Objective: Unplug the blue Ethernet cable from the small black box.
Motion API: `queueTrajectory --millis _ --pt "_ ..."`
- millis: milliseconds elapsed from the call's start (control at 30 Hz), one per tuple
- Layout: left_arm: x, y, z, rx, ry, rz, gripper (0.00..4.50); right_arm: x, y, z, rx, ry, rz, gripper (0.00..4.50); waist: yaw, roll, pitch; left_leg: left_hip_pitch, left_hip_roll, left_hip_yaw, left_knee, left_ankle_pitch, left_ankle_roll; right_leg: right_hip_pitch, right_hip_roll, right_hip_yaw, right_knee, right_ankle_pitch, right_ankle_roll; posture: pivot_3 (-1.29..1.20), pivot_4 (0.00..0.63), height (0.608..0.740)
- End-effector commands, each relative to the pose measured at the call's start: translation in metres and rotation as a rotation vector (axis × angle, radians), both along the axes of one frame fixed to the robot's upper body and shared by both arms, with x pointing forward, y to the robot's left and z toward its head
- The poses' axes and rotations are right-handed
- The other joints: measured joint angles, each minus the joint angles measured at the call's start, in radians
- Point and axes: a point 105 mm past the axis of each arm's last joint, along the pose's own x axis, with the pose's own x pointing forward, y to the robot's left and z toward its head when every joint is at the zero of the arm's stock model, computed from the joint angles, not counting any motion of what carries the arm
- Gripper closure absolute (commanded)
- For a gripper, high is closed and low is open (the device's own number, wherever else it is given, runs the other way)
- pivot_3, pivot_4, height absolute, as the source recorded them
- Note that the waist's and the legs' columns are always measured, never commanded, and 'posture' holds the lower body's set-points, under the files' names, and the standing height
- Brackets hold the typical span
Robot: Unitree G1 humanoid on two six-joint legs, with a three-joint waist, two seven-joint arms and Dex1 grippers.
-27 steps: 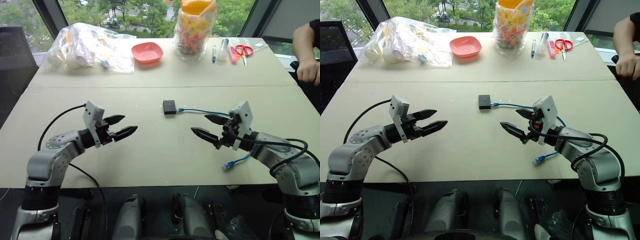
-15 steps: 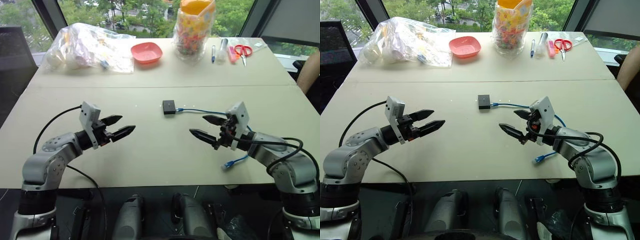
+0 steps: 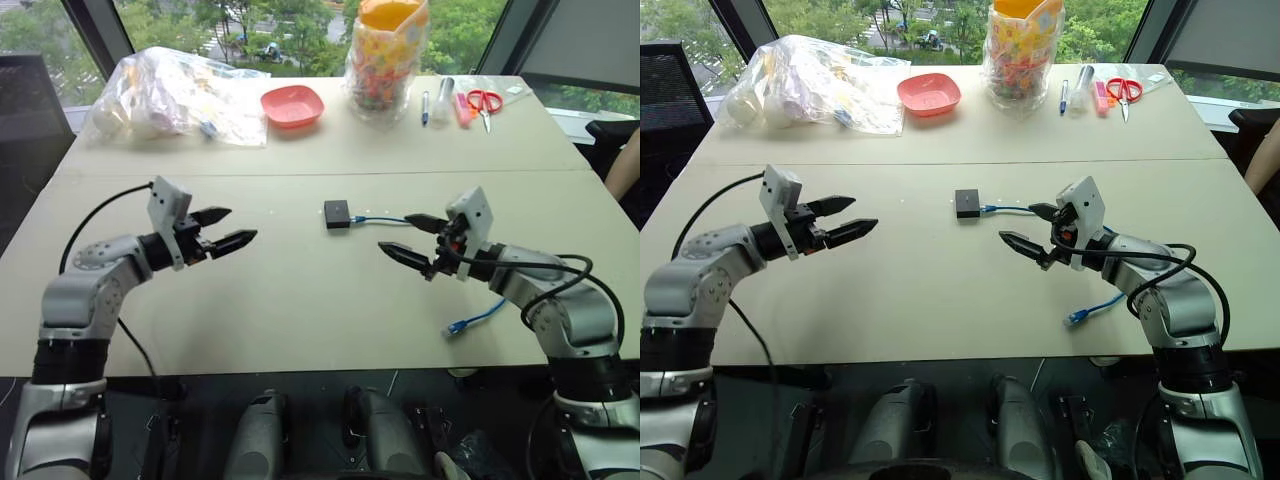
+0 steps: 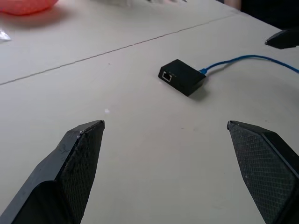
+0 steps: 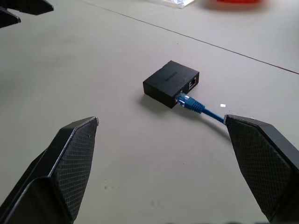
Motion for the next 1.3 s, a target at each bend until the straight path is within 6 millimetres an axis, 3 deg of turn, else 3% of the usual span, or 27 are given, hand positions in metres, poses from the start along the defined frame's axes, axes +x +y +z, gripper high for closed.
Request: queueTrajectory --millis 33,233,433,533,667,767,833,900,1000,1067,1167,1300 --pt "-0.010 -0.004 0.014 0.071 -0.009 -0.189 0.10 0.030 0.006 0.006 -0.123 -0.075 0.066 0.00 -0.007 0.000 0.000 0.000 0.000 0.001 0.000 0.000 0.000 0.000 0.000 0.000 0.000 0.000 0.000 0.00 0.150 0.740" --pt "-0.019 0.001 0.036 0.063 -0.003 -0.274 0.10 0.080 0.020 -0.009 -0.267 -0.063 0.113 0.00 -0.021 0.000 0.000 -0.002 -0.001 0.002 -0.001 0.000 0.001 -0.002 0.001 0.000 0.003 0.002 0.004 0.00 0.150 0.740" --pt "-0.032 0.005 0.030 0.009 0.006 -0.197 0.10 0.096 0.045 -0.038 -0.435 0.008 0.144 0.00 -0.036 0.000 0.000 -0.001 -0.001 0.002 0.000 0.000 0.000 -0.003 -0.001 0.001 0.007 0.002 0.005 0.00 0.150 0.740" --pt "-0.035 0.006 0.025 0.000 0.011 -0.140 0.00 0.099 0.050 -0.045 -0.499 -0.002 0.124 0.90 -0.045 0.000 0.000 0.005 -0.001 0.002 0.000 0.001 0.000 -0.001 -0.001 0.004 0.012 0.001 0.005 0.00 0.150 0.740" --pt "-0.039 0.010 0.022 0.007 0.018 -0.090 0.00 0.098 0.062 -0.045 -0.494 0.004 0.150 2.97 -0.049 0.000 0.000 0.009 0.000 0.000 0.000 0.004 -0.005 0.002 -0.001 0.003 0.014 0.002 0.004 0.00 0.150 0.740" --pt "-0.036 0.011 0.021 0.021 0.016 -0.069 0.00 0.089 0.063 -0.058 -0.568 0.059 0.228 4.45 -0.048 0.000 0.000 0.013 0.001 0.000 0.000 0.005 -0.005 0.006 -0.001 0.004 0.014 0.001 -0.002 0.00 0.150 0.740" --pt "-0.030 0.010 0.026 0.020 -0.001 -0.066 0.00 0.088 0.058 -0.060 -0.583 0.077 0.235 4.45 -0.046 0.000 0.000 0.016 0.002 -0.001 0.000 0.005 -0.005 0.010 -0.001 0.003 0.014 0.001 -0.002 0.00 0.150 0.740" --pt "-0.024 0.011 0.030 0.011 -0.025 -0.055 0.00 0.091 0.058 -0.053 -0.569 0.048 0.219 4.45 -0.044 0.000 0.000 0.018 0.002 -0.001 0.000 0.005 -0.005 0.011 -0.001 0.003 0.013 0.001 -0.002 0.00 0.150 0.740" --pt "0.011 0.016 0.043 -0.090 -0.064 0.033 0.00 0.109 0.063 -0.009 -0.592 -0.259 0.148 4.45 -0.034 0.000 0.000 0.017 0.002 -0.001 0.000 0.005 -0.005 0.012 -0.001 0.003 0.013 0.001 -0.002 0.00 0.150 0.740" --pt "0.028 0.014 0.045 -0.142 -0.056 0.041 0.00 0.112 0.064 0.008 -0.665 -0.450 0.141 4.45 -0.029 0.000 0.000 0.017 -0.001 0.000 0.000 0.005 -0.005 0.011 -0.001 0.003 0.013 0.001 -0.001 0.00 0.150 0.740" --pt "0.058 -0.011 0.054 -0.315 -0.020 -0.017 0.00 0.107 0.068 0.039 -0.698 -0.800 0.079 4.45 -0.016 0.000 0.000 0.013 -0.002 0.001 0.000 0.005 -0.005 0.008 -0.002 0.003 0.013 0.002 0.003 0.00 0.150 0.740" --pt "0.082 -0.039 0.055 -0.431 0.046 -0.063 0.00 0.091 0.068 0.046 -0.711 -0.978 0.085 4.45 -0.023 -0.002 -0.001 0.003 -0.003 0.004 0.001 0.005 -0.004 -0.001 -0.002 0.003 0.013 0.003 0.005 0.00 0.150 0.740"
